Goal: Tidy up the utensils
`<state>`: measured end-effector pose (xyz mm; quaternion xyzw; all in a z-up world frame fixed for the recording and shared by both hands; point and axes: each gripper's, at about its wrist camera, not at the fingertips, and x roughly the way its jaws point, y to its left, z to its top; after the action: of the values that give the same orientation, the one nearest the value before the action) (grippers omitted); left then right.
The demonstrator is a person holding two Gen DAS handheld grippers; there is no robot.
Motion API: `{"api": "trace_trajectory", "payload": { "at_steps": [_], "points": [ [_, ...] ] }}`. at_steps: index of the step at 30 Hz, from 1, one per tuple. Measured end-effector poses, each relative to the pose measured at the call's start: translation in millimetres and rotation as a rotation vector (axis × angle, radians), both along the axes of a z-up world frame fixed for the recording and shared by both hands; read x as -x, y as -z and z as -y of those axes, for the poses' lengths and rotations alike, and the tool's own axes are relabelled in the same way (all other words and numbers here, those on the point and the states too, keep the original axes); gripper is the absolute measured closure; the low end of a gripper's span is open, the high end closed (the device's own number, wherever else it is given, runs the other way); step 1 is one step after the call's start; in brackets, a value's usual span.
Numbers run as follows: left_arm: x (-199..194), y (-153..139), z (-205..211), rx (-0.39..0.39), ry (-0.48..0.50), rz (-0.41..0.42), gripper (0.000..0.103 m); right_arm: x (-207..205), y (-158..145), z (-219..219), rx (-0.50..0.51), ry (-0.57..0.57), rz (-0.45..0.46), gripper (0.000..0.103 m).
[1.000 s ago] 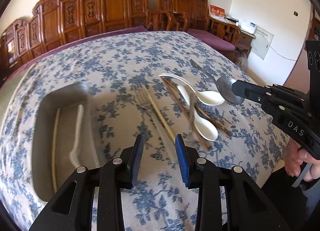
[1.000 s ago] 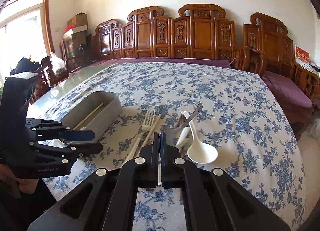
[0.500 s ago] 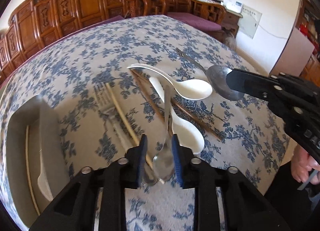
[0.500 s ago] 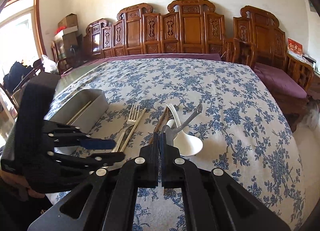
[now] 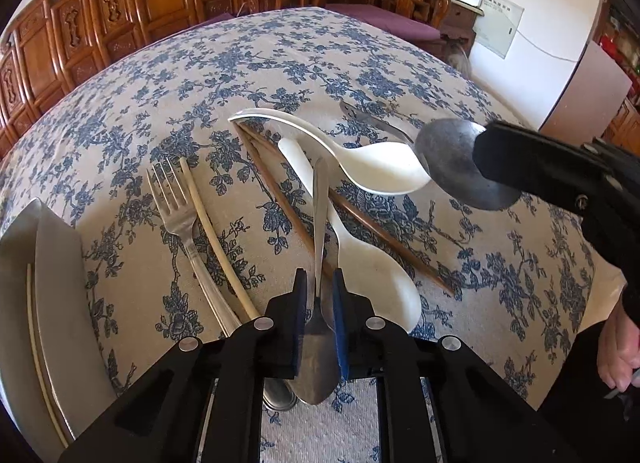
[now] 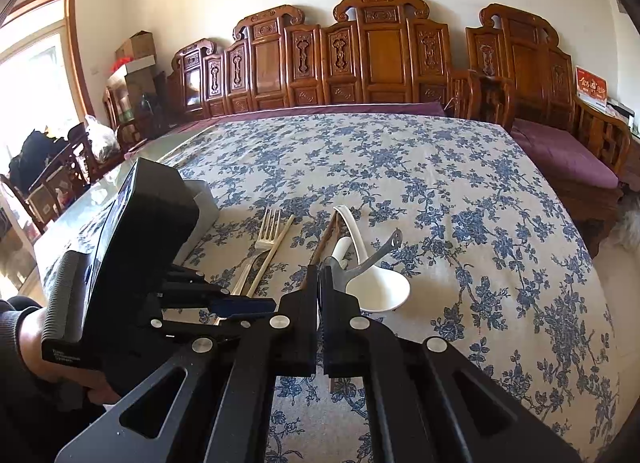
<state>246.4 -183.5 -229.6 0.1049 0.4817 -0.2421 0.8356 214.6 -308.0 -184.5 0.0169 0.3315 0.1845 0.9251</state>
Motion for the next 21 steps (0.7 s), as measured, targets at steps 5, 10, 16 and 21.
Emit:
{"api": "trace_trajectory", "payload": {
  "at_steps": [5, 10, 16, 21],
  "points": [
    [-3.2, 0.2, -2.3, 0.015, -0.006, -0.014, 0.101, -0.5, 1.2, -0.3, 0.004, -0.002, -0.004, 0.101],
    [-3.6, -0.9, -8.2, 0.023, -0.022, -0.023, 0.103, -0.3, 2.1, -3.2, 0.009, -0.009, -0.004, 0.101],
    [-6.8, -0.9, -13.2, 0.011, -0.039, -0.019, 0.103, 0.0, 2.9, -4.1, 0.011, -0.008, -0.006, 0.101],
    [-9.8, -0.2, -10.8, -0.016, -0.037, -0.015, 0.103, 0.0, 2.9, -4.1, 0.012, -0.008, -0.006, 0.101]
  ]
}}
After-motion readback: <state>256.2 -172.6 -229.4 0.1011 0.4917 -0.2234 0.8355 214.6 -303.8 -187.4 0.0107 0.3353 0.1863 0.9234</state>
